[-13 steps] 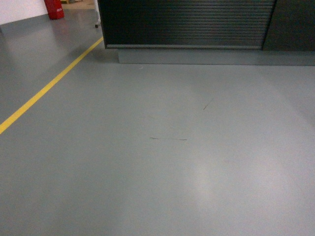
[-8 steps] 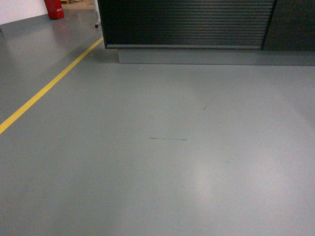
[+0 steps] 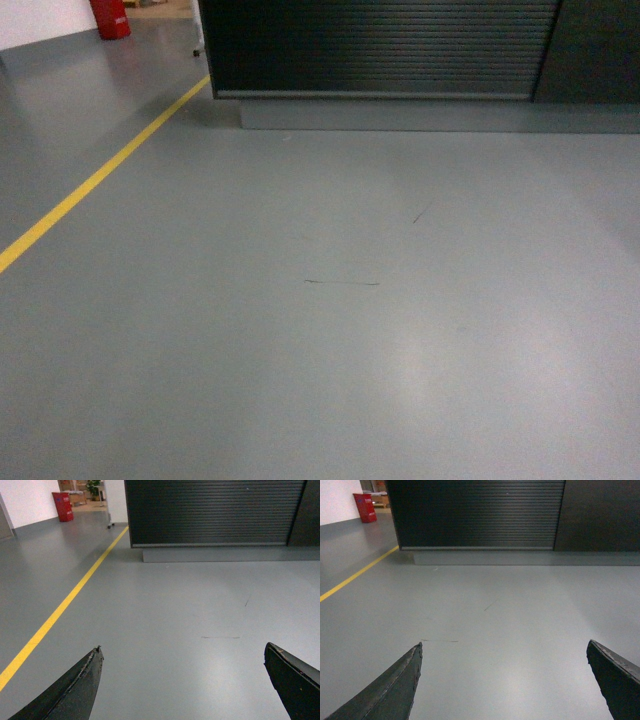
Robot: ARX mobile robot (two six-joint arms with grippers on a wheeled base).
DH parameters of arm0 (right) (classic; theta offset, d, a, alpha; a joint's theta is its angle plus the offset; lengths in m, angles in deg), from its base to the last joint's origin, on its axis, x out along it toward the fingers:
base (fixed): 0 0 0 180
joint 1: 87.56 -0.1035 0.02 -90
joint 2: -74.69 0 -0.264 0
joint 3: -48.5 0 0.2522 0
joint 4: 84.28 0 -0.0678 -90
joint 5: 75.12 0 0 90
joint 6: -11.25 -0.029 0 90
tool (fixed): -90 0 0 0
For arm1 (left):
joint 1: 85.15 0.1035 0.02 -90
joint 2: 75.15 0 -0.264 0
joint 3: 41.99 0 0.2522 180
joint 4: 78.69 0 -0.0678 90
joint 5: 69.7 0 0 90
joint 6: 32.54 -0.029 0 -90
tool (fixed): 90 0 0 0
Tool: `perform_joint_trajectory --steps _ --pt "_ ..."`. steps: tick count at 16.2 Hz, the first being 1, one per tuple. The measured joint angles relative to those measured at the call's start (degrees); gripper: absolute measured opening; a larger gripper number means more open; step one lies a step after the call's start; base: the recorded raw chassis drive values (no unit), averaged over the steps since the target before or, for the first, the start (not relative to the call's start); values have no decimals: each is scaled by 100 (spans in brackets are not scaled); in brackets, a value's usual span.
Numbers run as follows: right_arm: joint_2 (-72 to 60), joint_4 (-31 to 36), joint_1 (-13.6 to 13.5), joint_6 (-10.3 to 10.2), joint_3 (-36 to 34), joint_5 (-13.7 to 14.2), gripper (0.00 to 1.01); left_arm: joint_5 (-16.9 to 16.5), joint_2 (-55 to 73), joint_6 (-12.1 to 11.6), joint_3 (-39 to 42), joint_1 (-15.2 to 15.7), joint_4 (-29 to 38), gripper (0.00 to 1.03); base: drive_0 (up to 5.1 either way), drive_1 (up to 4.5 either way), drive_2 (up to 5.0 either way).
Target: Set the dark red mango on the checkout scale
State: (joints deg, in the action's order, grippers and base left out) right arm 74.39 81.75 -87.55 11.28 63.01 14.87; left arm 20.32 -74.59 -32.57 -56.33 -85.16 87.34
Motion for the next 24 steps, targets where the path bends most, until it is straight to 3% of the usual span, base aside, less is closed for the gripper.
perform_joint_trajectory --steps 15,24 --pt "0 0 0 0 0 2 98 0 0 0 0 0 0 98 0 0 0" --pt "0 -2 0 0 0 0 98 2 0 0 0 0 -17 98 2 395 -391"
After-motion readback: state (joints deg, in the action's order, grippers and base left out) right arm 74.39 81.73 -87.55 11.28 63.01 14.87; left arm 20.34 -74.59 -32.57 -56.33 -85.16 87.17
